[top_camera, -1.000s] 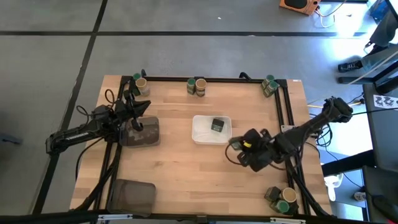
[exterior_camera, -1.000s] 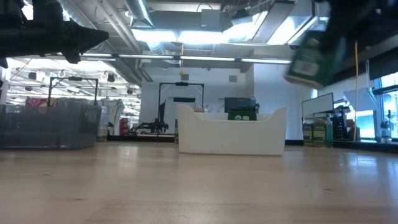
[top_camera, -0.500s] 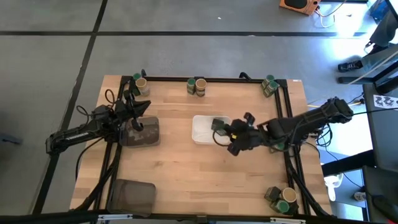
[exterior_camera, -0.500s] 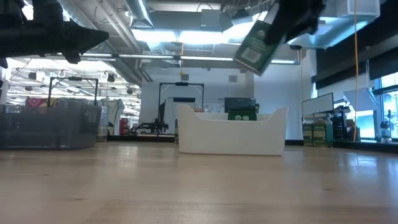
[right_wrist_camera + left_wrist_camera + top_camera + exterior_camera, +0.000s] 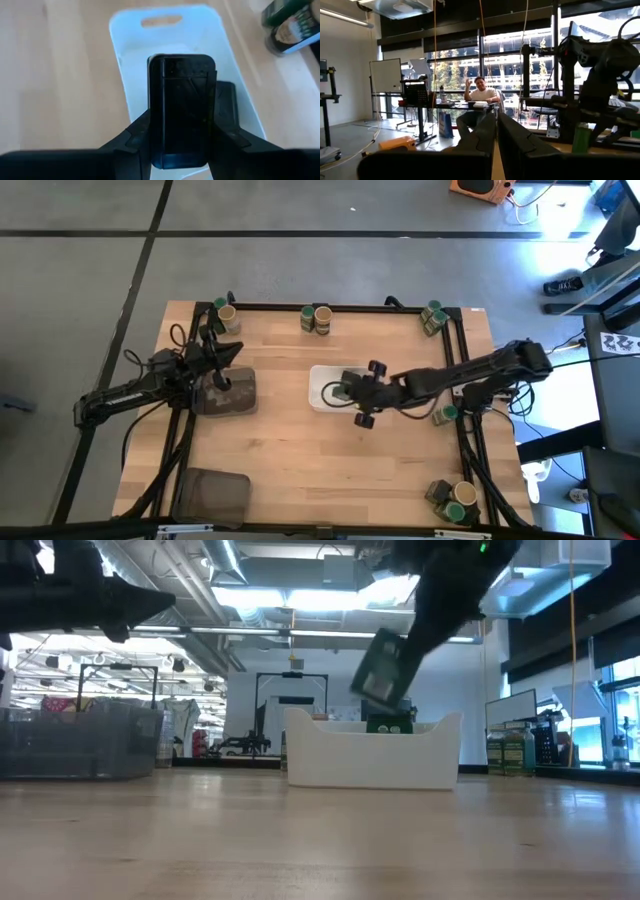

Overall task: Sort spices by type
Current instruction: Put the black seasoning can into the white bin, then put the gold seasoning bottle into the top black bin

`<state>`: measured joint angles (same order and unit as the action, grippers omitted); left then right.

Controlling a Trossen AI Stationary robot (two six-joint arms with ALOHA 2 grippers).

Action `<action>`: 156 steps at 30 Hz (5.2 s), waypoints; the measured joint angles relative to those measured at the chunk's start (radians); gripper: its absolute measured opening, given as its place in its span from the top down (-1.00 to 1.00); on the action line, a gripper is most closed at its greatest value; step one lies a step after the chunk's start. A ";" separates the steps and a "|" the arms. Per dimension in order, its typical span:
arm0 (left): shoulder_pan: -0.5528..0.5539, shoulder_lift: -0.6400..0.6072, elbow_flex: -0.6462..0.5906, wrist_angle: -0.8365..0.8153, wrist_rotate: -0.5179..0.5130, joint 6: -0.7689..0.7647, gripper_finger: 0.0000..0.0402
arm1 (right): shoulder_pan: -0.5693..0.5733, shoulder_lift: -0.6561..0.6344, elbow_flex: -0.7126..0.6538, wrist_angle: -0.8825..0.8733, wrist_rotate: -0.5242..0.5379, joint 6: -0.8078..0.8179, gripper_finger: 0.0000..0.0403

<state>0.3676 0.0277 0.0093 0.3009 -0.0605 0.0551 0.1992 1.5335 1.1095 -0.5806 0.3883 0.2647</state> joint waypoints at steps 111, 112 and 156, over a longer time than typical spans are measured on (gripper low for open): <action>0.092 0.142 0.000 -0.012 -0.184 0.047 -0.32 | -0.691 0.512 0.016 1.117 -0.309 -0.337 -0.79; 0.092 0.142 0.000 -0.012 -0.184 0.048 -0.32 | -0.691 0.514 0.016 1.123 -0.308 -0.328 -0.75; 0.082 0.378 0.061 -0.029 -0.052 -0.039 -0.32 | -0.441 0.615 0.280 0.998 -0.476 -0.280 -0.41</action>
<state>0.4492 0.4054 0.0707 0.2715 -0.1124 0.0166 -0.2417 2.1481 1.3899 0.4171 -0.0875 -0.0154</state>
